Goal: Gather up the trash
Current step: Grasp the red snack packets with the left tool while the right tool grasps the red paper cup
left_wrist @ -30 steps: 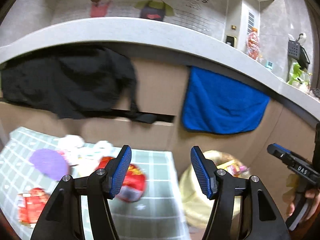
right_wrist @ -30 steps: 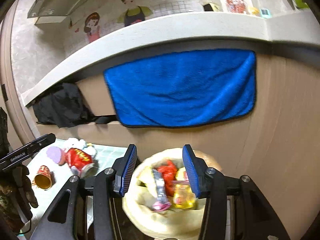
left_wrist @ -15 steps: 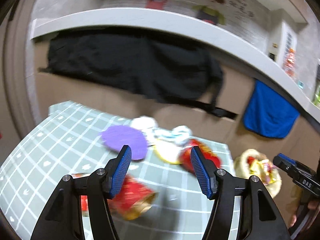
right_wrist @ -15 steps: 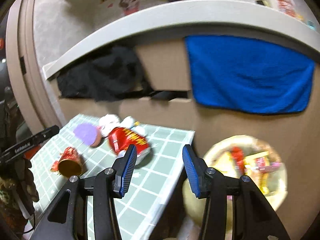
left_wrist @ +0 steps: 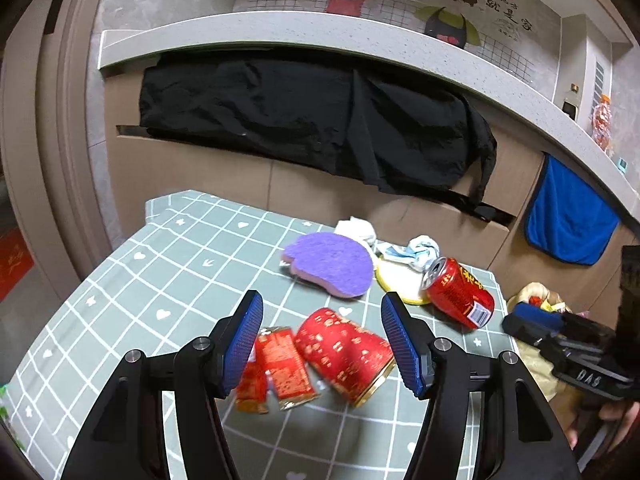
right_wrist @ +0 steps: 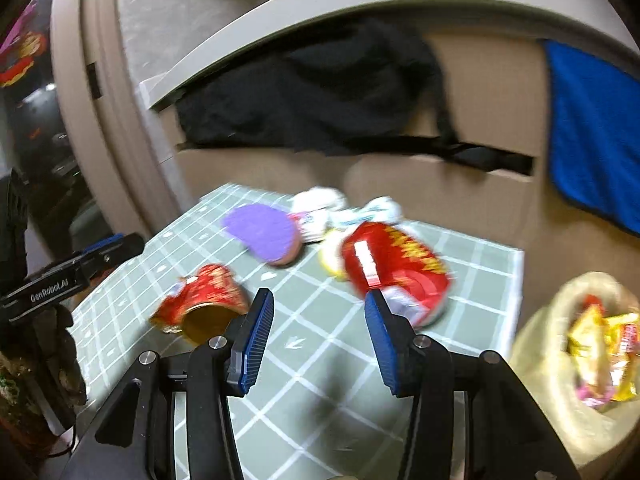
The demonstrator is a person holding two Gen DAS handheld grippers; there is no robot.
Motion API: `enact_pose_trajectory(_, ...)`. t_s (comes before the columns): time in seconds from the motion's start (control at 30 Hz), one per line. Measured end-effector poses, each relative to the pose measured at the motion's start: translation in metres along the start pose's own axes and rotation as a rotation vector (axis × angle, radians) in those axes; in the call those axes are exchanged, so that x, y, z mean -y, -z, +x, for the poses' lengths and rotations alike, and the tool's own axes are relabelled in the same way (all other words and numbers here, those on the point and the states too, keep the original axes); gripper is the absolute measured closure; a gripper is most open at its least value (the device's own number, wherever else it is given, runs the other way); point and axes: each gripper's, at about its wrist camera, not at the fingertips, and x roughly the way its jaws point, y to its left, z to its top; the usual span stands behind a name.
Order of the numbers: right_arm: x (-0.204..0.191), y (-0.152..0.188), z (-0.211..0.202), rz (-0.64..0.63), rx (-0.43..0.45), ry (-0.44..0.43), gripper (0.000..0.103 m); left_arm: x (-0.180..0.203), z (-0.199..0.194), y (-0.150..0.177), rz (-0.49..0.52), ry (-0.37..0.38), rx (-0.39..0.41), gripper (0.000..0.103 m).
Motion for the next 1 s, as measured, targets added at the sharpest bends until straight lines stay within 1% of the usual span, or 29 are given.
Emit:
enact_pose_trajectory(0.3, -0.042, 0.001, 0.030, -0.105, -0.068, -0.146, 0.058, -0.015, -0.016, -0.001, -0.004, -0.056, 0.014, 0.041)
enact_pose_trajectory(0.37, -0.050, 0.000, 0.034, -0.138, -0.082, -0.166, 0.058, -0.018, -0.018, -0.002, -0.007, -0.064, 0.020, 0.041)
enact_pose_trajectory(0.5, -0.064, -0.005, 0.042, -0.183, -0.086, -0.190, 0.058, -0.041, -0.020, -0.003, -0.074, -0.087, 0.014, 0.041)
enact_pose_trajectory(0.6, -0.073, -0.012, 0.052, -0.204, -0.087, -0.222, 0.058, -0.065, -0.019, -0.001, -0.151, -0.099, 0.001, 0.041)
enact_pose_trajectory(0.73, -0.089, -0.019, 0.083, -0.252, -0.113, -0.221, 0.058, -0.082, -0.017, 0.007, -0.218, -0.088, -0.027, 0.041)
enact_pose_trajectory(0.8, -0.093, -0.019, 0.098, -0.278, -0.132, -0.198, 0.058, -0.082, -0.016, 0.011, -0.222, -0.076, -0.042, 0.041)
enact_pose_trajectory(0.87, -0.093, -0.015, 0.113, -0.293, -0.174, -0.162, 0.058, -0.083, -0.015, 0.014, -0.222, -0.057, -0.053, 0.041)
enact_pose_trajectory(0.97, -0.081, -0.010, 0.118, -0.227, -0.220, -0.240, 0.053, -0.086, -0.010, 0.018, -0.222, -0.024, -0.072, 0.041)
enact_pose_trajectory(1.0, -0.077, -0.006, 0.119, -0.217, -0.242, -0.244, 0.051, -0.086, -0.007, 0.019, -0.223, -0.017, -0.078, 0.041)
